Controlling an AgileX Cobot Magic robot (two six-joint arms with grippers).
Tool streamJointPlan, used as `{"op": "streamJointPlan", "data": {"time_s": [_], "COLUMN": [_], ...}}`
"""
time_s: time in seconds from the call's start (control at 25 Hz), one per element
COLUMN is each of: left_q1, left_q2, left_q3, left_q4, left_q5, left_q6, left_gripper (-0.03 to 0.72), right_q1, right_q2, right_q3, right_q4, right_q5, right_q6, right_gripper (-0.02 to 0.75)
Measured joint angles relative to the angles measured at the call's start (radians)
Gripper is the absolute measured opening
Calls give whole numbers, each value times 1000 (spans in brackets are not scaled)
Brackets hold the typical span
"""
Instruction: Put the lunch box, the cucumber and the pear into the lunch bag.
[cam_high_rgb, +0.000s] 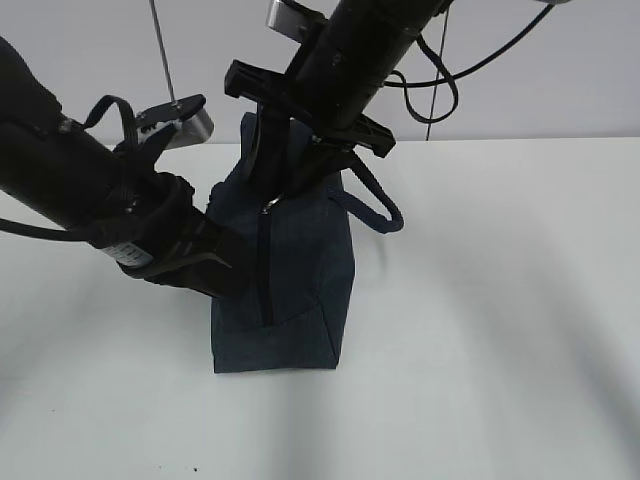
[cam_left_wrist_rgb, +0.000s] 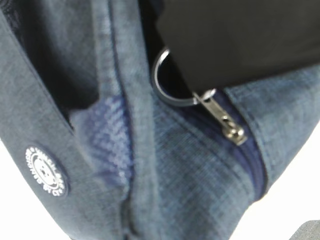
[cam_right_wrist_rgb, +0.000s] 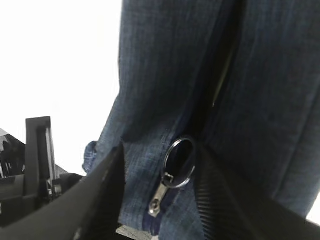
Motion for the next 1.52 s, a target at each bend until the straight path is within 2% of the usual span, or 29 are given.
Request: {"op": "streamJointPlan", "data": {"time_s": [0.24, 0.88, 1.28, 1.4, 1.52], "left_q1": [0, 0, 0, 0, 0], "left_q2": [0, 0, 0, 0, 0], "left_q3": [0, 0, 0, 0, 0], "left_q4": [0, 0, 0, 0, 0], "left_q5": [0, -1, -2, -2, -2], "left_q6": [0, 0, 0, 0, 0], "left_gripper": [-6, -6, -6, -6, -6], "right_q1": [0, 0, 20, 20, 20], "right_q2": [0, 0, 0, 0, 0], "right_q3": [0, 0, 33, 72, 82], "right_q4": [53, 85, 25, 25, 23], "right_q5": [0, 0, -2, -4, -8], "right_q6": [-10, -38, -40, -42, -47], "right_gripper": [363, 342, 332, 293, 195]}}
